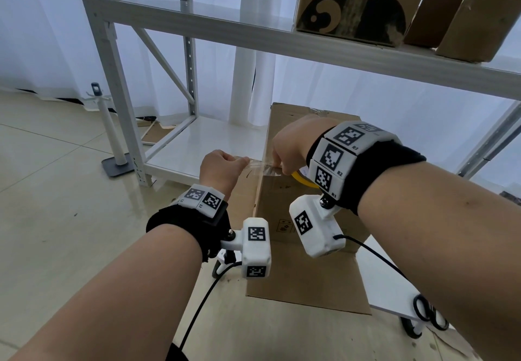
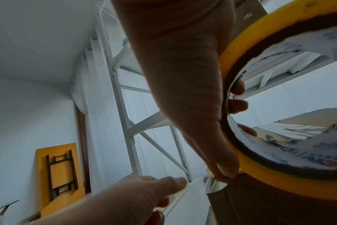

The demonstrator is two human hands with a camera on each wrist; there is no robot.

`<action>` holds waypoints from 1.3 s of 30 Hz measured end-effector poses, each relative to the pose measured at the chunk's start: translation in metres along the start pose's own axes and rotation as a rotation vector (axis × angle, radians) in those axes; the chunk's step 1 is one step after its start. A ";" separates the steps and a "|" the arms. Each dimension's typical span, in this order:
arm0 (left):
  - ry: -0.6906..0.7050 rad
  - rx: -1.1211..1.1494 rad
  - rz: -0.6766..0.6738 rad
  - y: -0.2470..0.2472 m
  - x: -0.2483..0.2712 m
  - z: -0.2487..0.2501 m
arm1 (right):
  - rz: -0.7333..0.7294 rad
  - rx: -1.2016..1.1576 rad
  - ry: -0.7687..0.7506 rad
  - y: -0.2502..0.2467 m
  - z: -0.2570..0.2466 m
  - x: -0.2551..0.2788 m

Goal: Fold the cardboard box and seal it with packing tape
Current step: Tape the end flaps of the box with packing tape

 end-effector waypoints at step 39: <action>-0.014 -0.008 0.081 0.008 0.010 0.001 | 0.542 -0.748 0.159 0.045 0.009 0.079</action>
Point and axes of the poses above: each hand's wrist, its own x-axis away from the middle knuckle, its own y-axis out of the palm, z = x × y, the point moved 1 cm from there along -x, towards the middle knuckle, and after that the axes turned 13 degrees about -z, right-handed, at the moved point
